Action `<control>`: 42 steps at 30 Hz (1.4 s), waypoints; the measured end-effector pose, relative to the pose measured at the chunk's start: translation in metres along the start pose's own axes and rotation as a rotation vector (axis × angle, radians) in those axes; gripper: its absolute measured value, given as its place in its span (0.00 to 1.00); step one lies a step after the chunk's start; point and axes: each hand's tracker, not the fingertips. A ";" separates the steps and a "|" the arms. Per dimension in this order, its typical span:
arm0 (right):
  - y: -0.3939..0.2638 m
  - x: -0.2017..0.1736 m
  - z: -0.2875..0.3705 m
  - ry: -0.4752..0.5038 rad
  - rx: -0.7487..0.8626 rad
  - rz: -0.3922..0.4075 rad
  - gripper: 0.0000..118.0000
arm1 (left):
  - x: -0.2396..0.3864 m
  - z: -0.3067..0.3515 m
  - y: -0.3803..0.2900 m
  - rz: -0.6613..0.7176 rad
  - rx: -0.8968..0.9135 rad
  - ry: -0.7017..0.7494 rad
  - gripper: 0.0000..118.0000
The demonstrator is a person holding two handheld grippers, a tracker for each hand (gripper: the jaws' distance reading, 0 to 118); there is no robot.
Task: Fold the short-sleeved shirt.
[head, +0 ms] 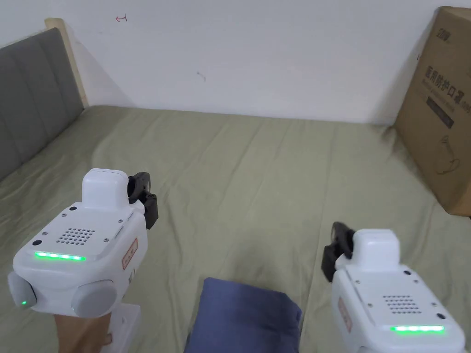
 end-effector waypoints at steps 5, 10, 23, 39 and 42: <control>-0.062 -0.028 -0.034 0.089 -0.157 -0.029 0.00 | -0.005 0.000 -0.008 0.016 -0.037 -0.021 0.00; -0.121 -0.052 -0.059 0.143 -0.356 0.001 0.00 | -0.010 -0.006 -0.026 0.053 -0.114 -0.055 0.00; -0.174 -0.053 -0.084 0.105 -0.534 -0.035 0.00 | -0.005 -0.063 -0.118 0.296 -0.623 -0.216 0.58; -0.171 -0.044 -0.085 0.142 -0.546 -0.075 0.00 | 0.014 -0.122 -0.212 0.442 -1.063 -0.403 0.33; -0.168 -0.041 -0.084 0.156 -0.546 -0.075 0.00 | 0.015 -0.124 -0.214 0.422 -1.068 -0.392 0.23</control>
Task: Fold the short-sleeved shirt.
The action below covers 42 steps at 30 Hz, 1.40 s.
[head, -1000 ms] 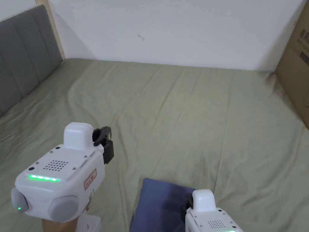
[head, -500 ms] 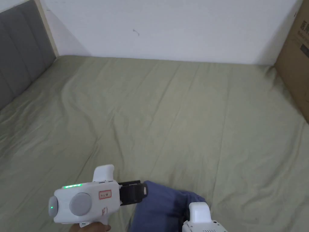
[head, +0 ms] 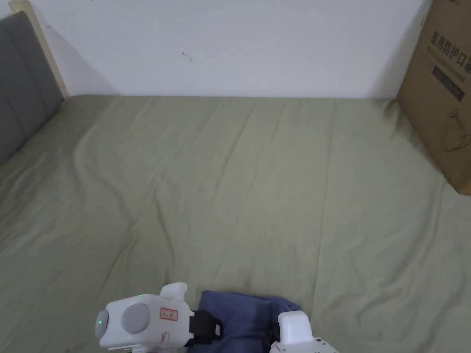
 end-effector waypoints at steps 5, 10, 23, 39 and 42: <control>0.017 0.005 0.026 0.022 0.072 0.020 0.00 | 0.001 0.021 0.000 0.008 0.039 -0.022 0.15; 0.054 0.010 0.062 0.014 0.183 0.075 0.00 | -0.019 0.077 0.021 -0.044 0.117 0.043 0.15; 0.124 -0.007 0.096 -0.023 0.349 0.111 0.00 | -0.199 0.240 0.112 0.020 0.221 0.507 0.15; 0.138 -0.021 0.063 -0.053 0.296 0.129 0.00 | -0.265 0.247 0.128 0.091 0.164 0.666 0.75; 0.136 -0.019 0.068 -0.056 0.301 0.129 0.00 | -0.251 0.252 0.129 0.066 0.200 0.678 0.75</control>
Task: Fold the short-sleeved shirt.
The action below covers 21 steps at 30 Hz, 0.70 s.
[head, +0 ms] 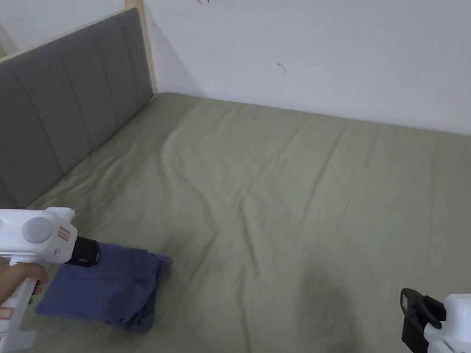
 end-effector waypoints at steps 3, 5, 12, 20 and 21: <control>0.004 0.005 0.011 -0.001 0.026 -0.023 0.00 | 0.011 0.020 0.001 -0.013 0.028 -0.001 0.75; 0.010 0.010 0.021 -0.007 0.050 -0.031 0.00 | 0.019 0.040 0.001 -0.016 0.070 -0.005 0.74; 0.046 0.028 0.066 -0.067 0.181 -0.027 0.00 | 0.068 0.152 0.001 -0.044 0.380 -0.044 0.74; 0.089 0.050 0.124 -0.145 0.362 -0.025 0.00 | 0.151 0.288 -0.034 -0.166 0.840 -0.097 0.73; 0.092 0.053 0.130 -0.154 0.378 -0.025 0.00 | 0.162 0.300 -0.040 -0.176 0.891 -0.100 0.73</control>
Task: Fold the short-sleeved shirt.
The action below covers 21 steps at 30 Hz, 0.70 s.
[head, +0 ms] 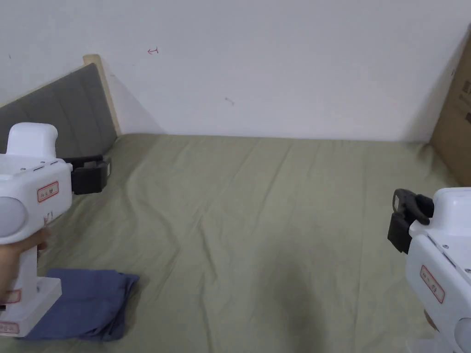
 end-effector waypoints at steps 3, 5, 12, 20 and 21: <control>0.012 0.010 0.010 -0.025 0.045 0.002 0.00 | 0.034 0.023 0.008 -0.005 0.144 -0.011 0.73; 0.017 0.015 0.017 -0.048 0.075 0.006 0.00 | 0.056 0.033 0.007 0.011 0.213 -0.037 0.73; 0.020 0.032 0.033 -0.097 0.120 0.023 0.00 | 0.122 0.041 -0.028 0.013 0.313 -0.066 0.63; 0.013 0.040 0.040 -0.135 0.133 0.037 0.00 | 0.166 0.029 -0.059 0.083 0.269 -0.196 0.00; 0.012 0.040 0.040 -0.139 0.131 0.039 0.00 | 0.171 0.030 -0.060 0.078 0.275 -0.175 0.00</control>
